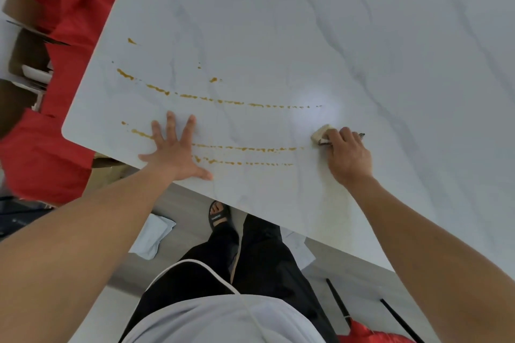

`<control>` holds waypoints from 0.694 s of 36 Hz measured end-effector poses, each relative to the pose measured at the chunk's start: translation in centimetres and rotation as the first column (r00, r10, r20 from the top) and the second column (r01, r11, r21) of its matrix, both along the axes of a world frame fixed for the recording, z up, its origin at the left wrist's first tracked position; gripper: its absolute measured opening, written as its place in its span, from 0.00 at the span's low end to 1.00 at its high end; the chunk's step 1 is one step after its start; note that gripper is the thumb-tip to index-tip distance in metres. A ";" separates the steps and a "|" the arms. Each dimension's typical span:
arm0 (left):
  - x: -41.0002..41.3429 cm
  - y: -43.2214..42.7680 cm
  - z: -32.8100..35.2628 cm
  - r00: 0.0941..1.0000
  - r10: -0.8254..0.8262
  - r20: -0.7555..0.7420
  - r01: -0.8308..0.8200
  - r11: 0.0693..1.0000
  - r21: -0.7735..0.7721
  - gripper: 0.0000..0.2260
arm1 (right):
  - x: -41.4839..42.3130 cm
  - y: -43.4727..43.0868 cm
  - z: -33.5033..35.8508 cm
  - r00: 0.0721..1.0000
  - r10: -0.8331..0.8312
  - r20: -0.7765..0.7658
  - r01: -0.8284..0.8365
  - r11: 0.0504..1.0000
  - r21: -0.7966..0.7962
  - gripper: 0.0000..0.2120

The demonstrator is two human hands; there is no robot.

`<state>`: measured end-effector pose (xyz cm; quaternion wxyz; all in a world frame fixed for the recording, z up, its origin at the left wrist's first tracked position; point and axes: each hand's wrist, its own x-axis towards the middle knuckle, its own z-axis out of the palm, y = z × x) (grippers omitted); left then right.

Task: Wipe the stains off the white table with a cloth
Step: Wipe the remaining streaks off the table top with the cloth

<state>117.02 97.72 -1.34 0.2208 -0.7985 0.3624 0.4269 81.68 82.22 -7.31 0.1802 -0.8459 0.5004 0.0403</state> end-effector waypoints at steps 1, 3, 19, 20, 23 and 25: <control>0.0 0.1 0.0 1.000 0.000 -0.002 0.000 1.000 0.001 0.71 | 0.4 0.1 0.0 0.995 -0.098 -0.006 0.098 0.995 0.004 0.11; 0.0 0.1 -0.1 1.000 0.003 -0.005 -0.003 1.000 0.000 0.71 | 0.8 1.1 0.1 0.998 -0.069 0.004 0.069 0.998 -0.004 0.11; 0.1 0.5 -0.3 1.000 -0.002 -0.026 0.002 1.000 -0.007 0.72 | -0.6 10.1 -0.4 0.986 0.160 0.039 -0.160 0.987 -0.012 0.10; 0.1 0.6 -0.3 1.000 -0.003 -0.026 0.003 1.000 -0.009 0.72 | -0.7 10.5 -0.4 0.987 0.154 0.037 -0.154 0.988 -0.015 0.10; 0.3 0.7 -0.5 1.000 -0.012 -0.025 0.011 1.000 -0.015 0.72 | -0.7 11.5 -0.5 0.991 0.134 0.029 -0.134 0.991 -0.017 0.11; 0.3 0.8 -0.6 1.000 -0.014 -0.028 0.014 1.000 -0.022 0.72 | -0.8 12.3 -0.5 0.991 0.130 0.030 -0.130 0.991 -0.011 0.11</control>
